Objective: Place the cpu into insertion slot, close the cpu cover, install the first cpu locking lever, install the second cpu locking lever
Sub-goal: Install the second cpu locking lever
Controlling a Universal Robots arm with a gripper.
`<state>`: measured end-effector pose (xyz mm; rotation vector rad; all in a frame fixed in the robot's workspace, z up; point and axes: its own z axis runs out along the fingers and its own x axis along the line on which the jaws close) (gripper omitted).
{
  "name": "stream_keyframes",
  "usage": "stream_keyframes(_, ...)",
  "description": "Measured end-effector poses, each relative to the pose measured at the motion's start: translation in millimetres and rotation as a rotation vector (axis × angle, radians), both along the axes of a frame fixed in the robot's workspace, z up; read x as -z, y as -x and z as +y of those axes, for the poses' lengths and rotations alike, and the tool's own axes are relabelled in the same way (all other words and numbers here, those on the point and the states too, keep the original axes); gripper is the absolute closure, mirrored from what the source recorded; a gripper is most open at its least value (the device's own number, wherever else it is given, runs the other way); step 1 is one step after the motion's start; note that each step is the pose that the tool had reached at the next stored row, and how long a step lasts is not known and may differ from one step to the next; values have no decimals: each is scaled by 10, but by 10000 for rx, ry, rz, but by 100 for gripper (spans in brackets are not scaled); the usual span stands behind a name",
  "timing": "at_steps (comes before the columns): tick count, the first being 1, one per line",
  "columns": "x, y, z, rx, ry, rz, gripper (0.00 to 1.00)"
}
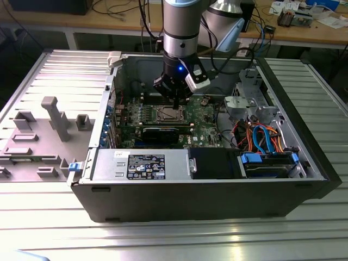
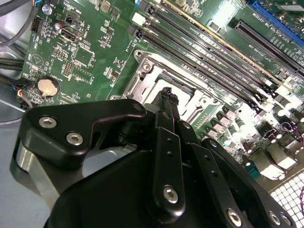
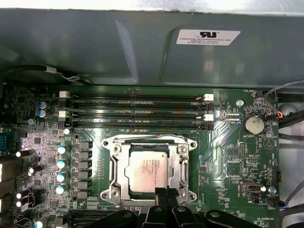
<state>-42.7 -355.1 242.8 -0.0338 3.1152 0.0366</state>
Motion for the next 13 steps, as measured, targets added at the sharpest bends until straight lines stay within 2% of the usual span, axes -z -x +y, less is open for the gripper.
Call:
stream_keyframes(9, 0, 0, -2, 0, -19, 0, 89)
stream_keyframes(11, -7, -1, -11, -2, -43, -1, 89)
stream_keyframes(13, -18, 2, -46, 0, -90, 5, 89)
